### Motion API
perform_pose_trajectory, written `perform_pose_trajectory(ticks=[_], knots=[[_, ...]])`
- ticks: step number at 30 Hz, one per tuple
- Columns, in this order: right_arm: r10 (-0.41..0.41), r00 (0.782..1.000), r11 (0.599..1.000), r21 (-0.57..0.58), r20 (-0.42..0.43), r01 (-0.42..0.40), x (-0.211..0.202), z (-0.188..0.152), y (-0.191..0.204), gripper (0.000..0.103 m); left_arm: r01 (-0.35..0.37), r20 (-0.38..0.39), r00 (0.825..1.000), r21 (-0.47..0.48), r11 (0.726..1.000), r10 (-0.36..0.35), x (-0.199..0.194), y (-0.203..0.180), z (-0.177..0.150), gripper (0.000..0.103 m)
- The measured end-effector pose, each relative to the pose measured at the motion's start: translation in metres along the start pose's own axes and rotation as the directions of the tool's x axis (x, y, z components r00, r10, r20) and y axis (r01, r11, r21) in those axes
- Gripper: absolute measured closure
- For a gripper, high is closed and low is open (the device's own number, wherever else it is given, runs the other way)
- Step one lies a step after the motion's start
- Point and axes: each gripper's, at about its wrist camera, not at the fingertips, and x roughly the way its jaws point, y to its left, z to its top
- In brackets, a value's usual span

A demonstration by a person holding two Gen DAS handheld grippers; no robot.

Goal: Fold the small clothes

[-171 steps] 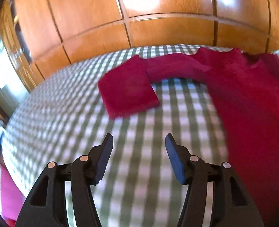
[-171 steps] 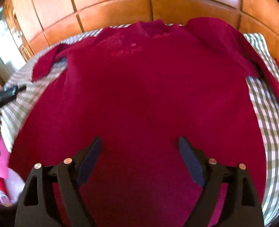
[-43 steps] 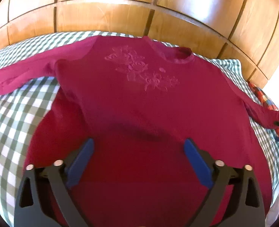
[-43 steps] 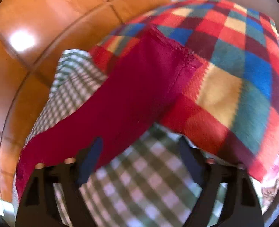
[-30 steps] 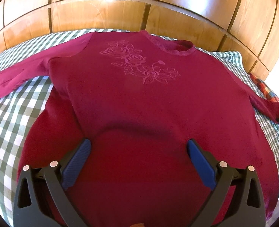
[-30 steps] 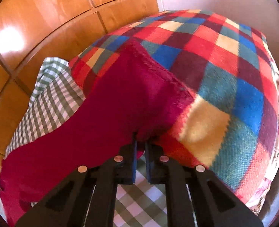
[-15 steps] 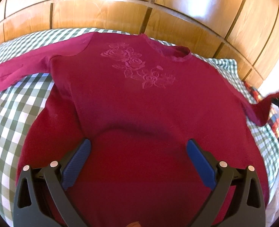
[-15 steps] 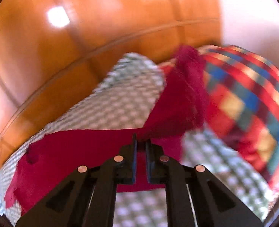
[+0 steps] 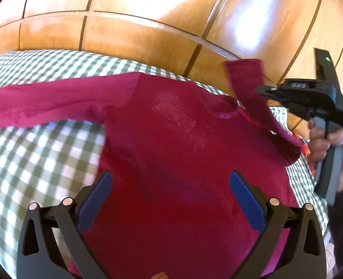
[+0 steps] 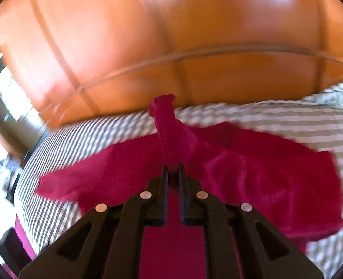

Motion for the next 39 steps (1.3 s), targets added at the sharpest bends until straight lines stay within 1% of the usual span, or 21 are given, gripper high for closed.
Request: perform_pose_trajectory(ticks=[1,2,3,5,6,7,8,11,14,18,20,23,25,27,31,33,34,36,37,38,39], knots=[[0.014,1.0,1.0,-0.023,-0.018,-0.014,0.008,-0.003,0.009,0.085,0.009,-0.019,1.0,-0.015,1.0,-0.01,0.001,0.004,0.004,0.004],[0.023,0.999,0.999,-0.041,-0.026,-0.024,0.014,-0.007,0.016,0.062,0.024,-0.045,0.999,-0.041,0.999,-0.026,0.004,0.01,0.009,0.004],[0.033,0.999,0.998,-0.045,-0.024,-0.034,0.014,-0.01,0.02,0.054,0.028,-0.059,0.998,-0.058,0.998,-0.031,0.005,0.013,0.011,0.004],[0.034,0.999,0.998,-0.047,-0.007,-0.034,0.009,-0.017,0.021,0.045,0.045,-0.084,0.995,-0.115,0.992,-0.055,0.007,0.022,0.017,0.004],[0.033,0.999,0.998,-0.044,0.0,-0.033,0.004,-0.02,0.018,0.042,0.053,-0.09,0.994,-0.133,0.99,-0.066,0.008,0.024,0.018,0.004],[0.03,1.0,0.999,-0.037,0.009,-0.029,-0.003,-0.025,0.011,0.034,0.059,-0.094,0.993,-0.152,0.987,-0.074,0.008,0.026,0.021,0.004],[0.021,0.999,0.999,-0.025,0.027,-0.021,-0.014,-0.032,0.004,0.029,0.072,-0.099,0.991,-0.171,0.983,-0.09,0.009,0.027,0.023,0.004],[-0.021,0.999,1.0,-0.002,0.047,0.021,-0.043,-0.06,-0.019,0.022,0.115,-0.117,0.983,-0.228,0.967,-0.144,0.014,0.03,0.03,0.004],[-0.125,0.991,0.992,0.014,0.038,0.124,-0.066,-0.097,-0.046,0.019,0.14,-0.134,0.976,-0.224,0.965,-0.173,0.023,0.02,0.042,0.004],[-0.22,0.975,0.975,0.008,0.005,0.22,-0.074,-0.134,-0.065,0.017,0.122,-0.097,0.985,-0.171,0.978,-0.14,0.042,0.003,0.06,0.004],[-0.285,0.958,0.958,-0.017,-0.005,0.285,-0.069,-0.149,-0.068,0.011,0.136,-0.107,0.982,-0.166,0.977,-0.155,0.057,-0.002,0.068,0.004],[-0.321,0.946,0.947,-0.023,-0.037,0.32,-0.056,-0.168,-0.075,0.002,0.115,-0.135,0.982,-0.141,0.983,-0.134,0.079,-0.01,0.077,0.004],[-0.317,0.948,0.948,-0.007,-0.013,0.317,-0.051,-0.178,-0.081,0.002,0.079,-0.151,0.984,-0.099,0.992,-0.093,0.09,-0.014,0.082,0.004],[-0.308,0.951,0.951,0.001,-0.01,0.308,-0.053,-0.18,-0.084,0.002,0.063,-0.17,0.982,-0.09,0.994,-0.077,0.101,-0.013,0.086,0.004],[-0.293,0.956,0.956,0.009,-0.011,0.293,-0.05,-0.179,-0.088,0.002,0.003,-0.224,0.974,-0.063,0.998,-0.017,0.126,-0.016,0.091,0.03],[-0.29,0.957,0.957,0.009,-0.008,0.29,-0.05,-0.179,-0.087,0.002,0.007,-0.244,0.97,-0.051,0.999,-0.019,0.137,-0.017,0.092,0.035],[-0.29,0.957,0.957,0.008,-0.007,0.29,-0.051,-0.179,-0.086,0.002,0.005,-0.244,0.97,-0.035,0.999,-0.014,0.141,-0.019,0.092,0.041],[-0.291,0.957,0.957,0.007,-0.006,0.291,-0.051,-0.179,-0.087,0.002,0.022,-0.246,0.969,-0.012,1.0,-0.024,0.148,-0.026,0.094,0.067],[-0.289,0.957,0.957,0.008,-0.006,0.289,-0.051,-0.179,-0.087,0.002,0.031,-0.251,0.967,-0.013,0.999,-0.034,0.151,-0.028,0.096,0.088],[-0.288,0.958,0.958,0.008,-0.005,0.288,-0.052,-0.181,-0.085,0.002,0.059,-0.244,0.968,-0.027,0.998,-0.064,0.15,-0.028,0.1,0.096],[-0.287,0.958,0.958,0.009,-0.005,0.287,-0.052,-0.181,-0.085,0.002,0.083,-0.224,0.97,-0.041,0.996,-0.09,0.145,-0.029,0.103,0.096]])
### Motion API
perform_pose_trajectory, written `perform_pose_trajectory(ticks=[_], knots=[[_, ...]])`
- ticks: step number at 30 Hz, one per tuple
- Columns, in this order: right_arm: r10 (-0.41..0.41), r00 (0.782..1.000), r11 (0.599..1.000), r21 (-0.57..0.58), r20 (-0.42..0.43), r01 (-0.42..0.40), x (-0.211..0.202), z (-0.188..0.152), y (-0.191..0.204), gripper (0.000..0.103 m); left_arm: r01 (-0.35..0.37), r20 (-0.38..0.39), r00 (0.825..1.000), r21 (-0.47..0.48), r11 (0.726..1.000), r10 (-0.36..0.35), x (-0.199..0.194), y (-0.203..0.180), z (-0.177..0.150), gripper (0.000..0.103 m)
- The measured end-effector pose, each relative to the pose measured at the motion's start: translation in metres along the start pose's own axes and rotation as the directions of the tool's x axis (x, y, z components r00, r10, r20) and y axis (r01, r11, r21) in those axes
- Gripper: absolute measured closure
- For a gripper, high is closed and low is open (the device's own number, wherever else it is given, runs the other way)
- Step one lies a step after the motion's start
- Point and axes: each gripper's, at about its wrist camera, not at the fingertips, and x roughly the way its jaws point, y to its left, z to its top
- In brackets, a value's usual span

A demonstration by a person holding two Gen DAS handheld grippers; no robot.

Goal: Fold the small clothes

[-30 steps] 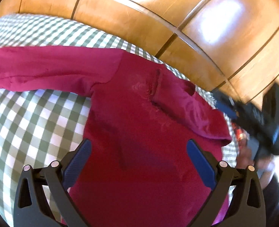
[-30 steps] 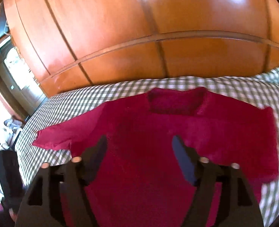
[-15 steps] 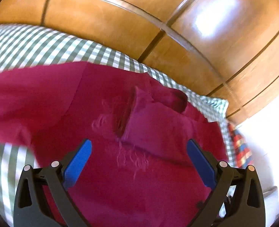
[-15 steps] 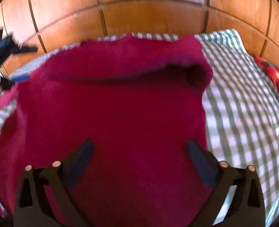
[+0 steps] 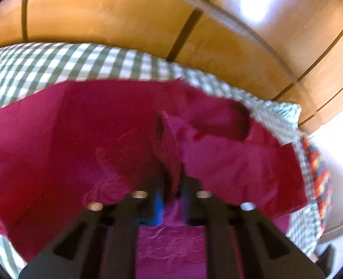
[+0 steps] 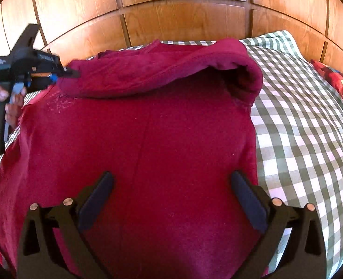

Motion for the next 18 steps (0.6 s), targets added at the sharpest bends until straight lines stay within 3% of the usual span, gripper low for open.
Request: perform_pose_trajectory(ticks=[3,8,13,18], knots=[[0.001,1.0,1.0,0.001,0.0,-0.001,0.0,0.0,0.0,0.002,0.11,0.118,0.988,-0.042,0.993,-0.105,-0.037,0.0,0.013,0.096],[0.0,1.0,1.0,0.007,-0.003,0.0,-0.002,0.001,-0.001,0.002,0.151,0.254,0.96,-0.122,0.981,-0.116,-0.09,0.029,0.021,0.097],[-0.016,0.999,0.992,0.125,0.047,0.01,-0.018,0.017,-0.016,0.002,0.06,0.191,0.981,-0.109,0.992,-0.038,-0.08,0.046,0.006,0.097],[-0.075,0.99,0.981,0.19,0.117,0.051,-0.028,0.06,-0.03,0.002,0.035,0.135,0.991,-0.101,0.994,-0.021,-0.064,0.052,-0.005,0.097]])
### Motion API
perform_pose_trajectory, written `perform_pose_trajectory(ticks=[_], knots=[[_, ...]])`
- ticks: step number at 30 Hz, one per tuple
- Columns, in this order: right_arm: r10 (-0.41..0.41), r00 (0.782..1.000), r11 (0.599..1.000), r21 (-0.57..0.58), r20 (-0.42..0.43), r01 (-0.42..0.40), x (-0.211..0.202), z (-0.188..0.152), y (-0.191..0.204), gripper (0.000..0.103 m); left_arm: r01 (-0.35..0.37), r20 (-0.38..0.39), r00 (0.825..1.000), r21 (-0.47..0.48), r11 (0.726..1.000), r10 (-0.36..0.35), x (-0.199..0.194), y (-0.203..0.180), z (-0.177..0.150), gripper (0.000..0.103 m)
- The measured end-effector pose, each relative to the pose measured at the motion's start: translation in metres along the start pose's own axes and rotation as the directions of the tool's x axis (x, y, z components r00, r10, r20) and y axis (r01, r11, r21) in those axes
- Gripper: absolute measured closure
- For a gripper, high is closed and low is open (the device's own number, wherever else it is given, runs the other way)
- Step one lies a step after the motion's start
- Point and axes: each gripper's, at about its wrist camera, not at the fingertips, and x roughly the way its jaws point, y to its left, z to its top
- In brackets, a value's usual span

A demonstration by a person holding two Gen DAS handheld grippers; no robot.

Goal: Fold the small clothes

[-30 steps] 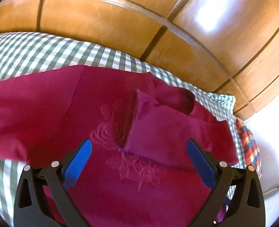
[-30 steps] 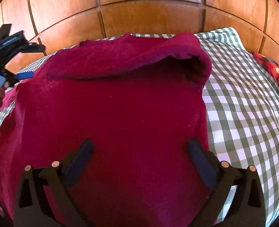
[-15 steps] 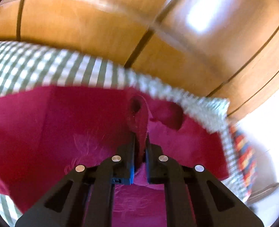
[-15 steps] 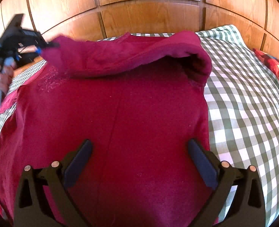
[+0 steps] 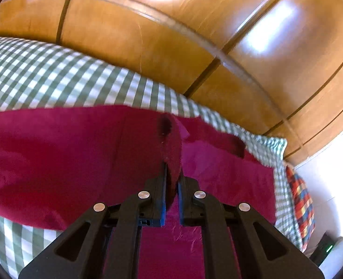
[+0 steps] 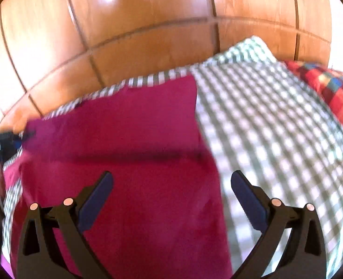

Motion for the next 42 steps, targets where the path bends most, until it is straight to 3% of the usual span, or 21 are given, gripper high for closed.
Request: perform_pose_trajectory(ticks=[4,7,11,13,14,19,22,24,25,27,28,29,31,35,37,40,42], knots=[[0.016,0.999,0.999,-0.044,0.036,-0.015,0.01,0.024,0.018,0.002,0.011,0.025,1.0,-0.014,1.0,-0.011,-0.011,0.001,-0.007,0.097],[-0.002,1.0,0.996,-0.092,-0.014,0.0,0.041,0.033,0.03,0.002,-0.002,0.031,1.0,-0.032,0.999,0.003,-0.018,0.005,-0.008,0.097],[-0.116,0.982,0.986,-0.133,-0.147,0.096,0.094,0.024,0.026,0.002,-0.112,-0.011,0.994,-0.002,0.994,0.112,-0.003,0.012,-0.005,0.097],[-0.059,0.984,0.996,-0.072,-0.167,0.047,0.103,0.015,0.012,0.002,-0.218,-0.055,0.974,0.014,0.976,0.219,0.014,0.019,-0.005,0.096],[-0.032,0.986,0.999,-0.047,-0.162,0.024,0.101,0.014,0.006,0.002,-0.229,-0.087,0.97,-0.007,0.973,0.228,0.02,0.028,-0.008,0.093],[-0.038,0.988,0.998,-0.059,-0.149,0.03,0.099,0.011,0.006,0.002,-0.177,-0.049,0.983,-0.063,0.982,0.174,-0.005,0.045,-0.022,0.092],[-0.047,0.988,0.997,-0.066,-0.147,0.037,0.099,0.011,0.007,0.002,-0.194,-0.019,0.981,-0.112,0.974,0.194,-0.037,0.062,-0.032,0.092],[-0.054,0.987,0.997,-0.07,-0.149,0.044,0.098,0.012,0.009,0.002,-0.19,-0.026,0.982,-0.191,0.963,0.189,-0.06,0.087,-0.039,0.075],[-0.064,0.987,0.996,-0.075,-0.15,0.053,0.098,0.015,0.01,0.002,-0.187,-0.022,0.982,-0.231,0.955,0.187,-0.071,0.099,-0.042,0.065],[-0.131,0.981,0.985,-0.126,-0.141,0.114,0.092,0.017,0.02,0.002,-0.197,0.014,0.977,-0.291,0.936,0.211,-0.101,0.126,-0.051,0.061],[-0.164,0.979,0.978,-0.149,-0.123,0.145,0.087,0.017,0.025,0.002,-0.202,0.029,0.975,-0.31,0.929,0.222,-0.111,0.136,-0.054,0.047],[-0.2,0.976,0.967,-0.178,-0.087,0.183,0.077,0.016,0.033,0.002,-0.202,0.056,0.97,-0.354,0.913,0.237,-0.127,0.152,-0.058,0.027],[-0.167,0.985,0.964,-0.217,-0.049,0.153,0.056,0.007,0.049,0.002,-0.177,0.114,0.962,-0.437,0.882,0.249,-0.154,0.181,-0.066,0.012],[-0.094,0.994,0.948,-0.309,-0.052,0.074,0.029,-0.027,0.079,0.002,-0.142,0.182,0.935,-0.593,0.792,0.304,-0.201,0.239,-0.077,0.005],[-0.07,0.995,0.939,-0.342,-0.07,0.042,0.025,-0.043,0.091,0.002,-0.103,0.21,0.93,-0.641,0.76,0.302,-0.215,0.258,-0.079,0.005],[-0.1,0.99,0.908,-0.416,-0.1,0.05,0.035,-0.067,0.107,0.002,-0.039,0.233,0.93,-0.705,0.708,0.283,-0.227,0.283,-0.078,0.005],[-0.106,0.99,0.913,-0.404,-0.097,0.058,0.038,-0.071,0.105,0.002,0.005,0.257,0.924,-0.747,0.665,0.281,-0.231,0.3,-0.076,0.006]])
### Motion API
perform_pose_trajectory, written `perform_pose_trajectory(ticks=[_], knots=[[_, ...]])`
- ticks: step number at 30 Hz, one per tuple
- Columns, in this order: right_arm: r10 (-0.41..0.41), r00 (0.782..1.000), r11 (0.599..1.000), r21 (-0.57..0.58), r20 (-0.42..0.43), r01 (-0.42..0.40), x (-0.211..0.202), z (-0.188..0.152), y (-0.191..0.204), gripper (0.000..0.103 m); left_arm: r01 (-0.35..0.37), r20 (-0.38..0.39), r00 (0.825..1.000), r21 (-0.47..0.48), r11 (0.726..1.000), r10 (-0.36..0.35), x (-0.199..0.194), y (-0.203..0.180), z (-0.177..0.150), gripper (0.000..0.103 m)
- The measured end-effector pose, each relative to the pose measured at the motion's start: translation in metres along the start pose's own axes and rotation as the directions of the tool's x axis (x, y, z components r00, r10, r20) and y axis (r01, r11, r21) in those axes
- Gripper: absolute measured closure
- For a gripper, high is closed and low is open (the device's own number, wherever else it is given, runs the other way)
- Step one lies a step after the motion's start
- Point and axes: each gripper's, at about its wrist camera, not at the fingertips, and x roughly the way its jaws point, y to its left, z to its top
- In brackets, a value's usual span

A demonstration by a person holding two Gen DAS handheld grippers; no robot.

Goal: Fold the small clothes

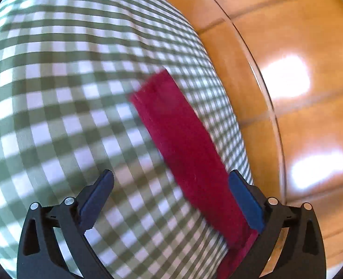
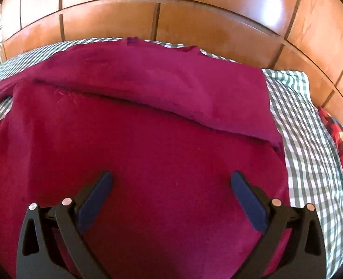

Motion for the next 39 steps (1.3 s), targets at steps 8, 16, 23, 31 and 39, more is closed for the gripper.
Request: perform_pose_trajectory(ticks=[8,16,23,31,39], knots=[[0.072,0.997,0.996,0.055,-0.024,-0.071,0.007,-0.004,-0.009,0.002,-0.074,0.019,0.997,0.021,0.997,0.073,0.026,-0.005,0.033,0.05],[0.071,0.997,0.996,0.055,-0.021,-0.07,0.006,-0.004,-0.009,0.002,-0.036,0.048,0.998,0.174,0.984,0.028,0.033,-0.044,0.033,0.092],[0.074,0.997,0.996,0.057,-0.016,-0.073,0.007,-0.004,-0.01,0.002,0.194,-0.053,0.98,0.449,0.872,-0.191,0.02,-0.156,-0.041,0.092],[0.087,0.996,0.994,0.069,-0.01,-0.086,0.006,-0.004,-0.012,0.002,0.371,-0.313,0.925,0.62,0.692,-0.216,0.063,-0.242,-0.19,0.092],[0.107,0.994,0.99,0.09,-0.005,-0.106,0.006,-0.004,-0.015,0.002,0.359,-0.434,0.901,0.719,0.595,-0.02,0.117,-0.236,-0.288,0.077]])
